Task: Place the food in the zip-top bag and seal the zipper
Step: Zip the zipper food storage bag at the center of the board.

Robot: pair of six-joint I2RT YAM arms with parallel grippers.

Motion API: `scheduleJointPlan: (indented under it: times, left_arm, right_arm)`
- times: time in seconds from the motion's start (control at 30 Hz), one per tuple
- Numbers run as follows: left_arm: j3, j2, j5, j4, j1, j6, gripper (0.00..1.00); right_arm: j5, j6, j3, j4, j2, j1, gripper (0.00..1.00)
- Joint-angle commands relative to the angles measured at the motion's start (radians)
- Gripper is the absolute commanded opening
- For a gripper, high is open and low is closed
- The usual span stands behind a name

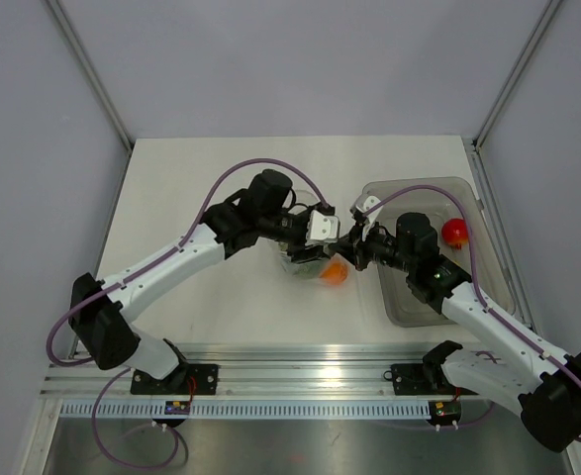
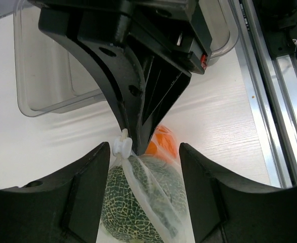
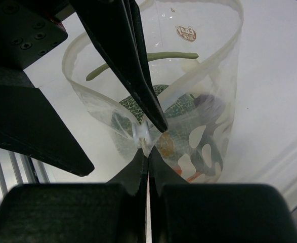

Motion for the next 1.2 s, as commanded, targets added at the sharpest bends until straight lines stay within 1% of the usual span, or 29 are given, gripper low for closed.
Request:
scheduleJointPlan:
  times: [0.0, 0.2, 0.43, 0.47, 0.53, 0.57, 0.6, 0.67, 0.83, 0.87, 1.07, 1.17]
  left_arm:
    - [0.064, 0.029, 0.064, 0.008, 0.001, 0.033, 0.59]
    - [0.095, 0.062, 0.072, -0.010, 0.001, 0.021, 0.57]
    - [0.123, 0.069, 0.060, -0.039, 0.004, -0.005, 0.45]
    - [0.117, 0.063, 0.060, -0.038, 0.004, -0.007, 0.40]
    - [0.114, 0.060, 0.060, -0.041, 0.004, -0.007, 0.33]
    - [0.115, 0.063, 0.061, -0.044, 0.004, -0.005, 0.24]
    - [0.117, 0.065, 0.066, -0.048, 0.006, -0.002, 0.22]
    - [0.120, 0.069, 0.064, -0.061, 0.007, -0.004, 0.19]
    - [0.120, 0.074, 0.060, -0.065, 0.013, -0.014, 0.01]
    - [0.120, 0.074, 0.057, -0.064, 0.013, -0.016, 0.00]
    - [0.123, 0.074, 0.044, -0.054, 0.032, -0.051, 0.00]
    - [0.117, 0.063, 0.044, -0.056, 0.045, -0.065, 0.00]
  right_arm:
    - [-0.029, -0.014, 0.022, 0.057, -0.011, -0.010, 0.00]
    - [-0.031, -0.017, 0.025, 0.047, -0.015, -0.016, 0.00]
    - [-0.003, -0.028, 0.016, 0.028, -0.036, -0.021, 0.00]
    - [0.000, -0.028, 0.016, 0.029, -0.042, -0.021, 0.00]
    - [0.008, -0.025, 0.015, 0.031, -0.045, -0.021, 0.00]
    - [0.012, -0.025, 0.015, 0.032, -0.047, -0.023, 0.00]
    - [0.023, -0.017, 0.012, 0.034, -0.047, -0.023, 0.00]
    - [0.041, -0.006, 0.004, 0.050, -0.060, -0.023, 0.00]
    - [0.144, 0.038, -0.062, 0.136, -0.123, -0.023, 0.00]
    - [0.155, 0.041, -0.070, 0.139, -0.133, -0.023, 0.00]
    - [0.236, 0.051, -0.071, 0.103, -0.137, -0.023, 0.00]
    - [0.316, 0.067, -0.090, 0.090, -0.153, -0.023, 0.00]
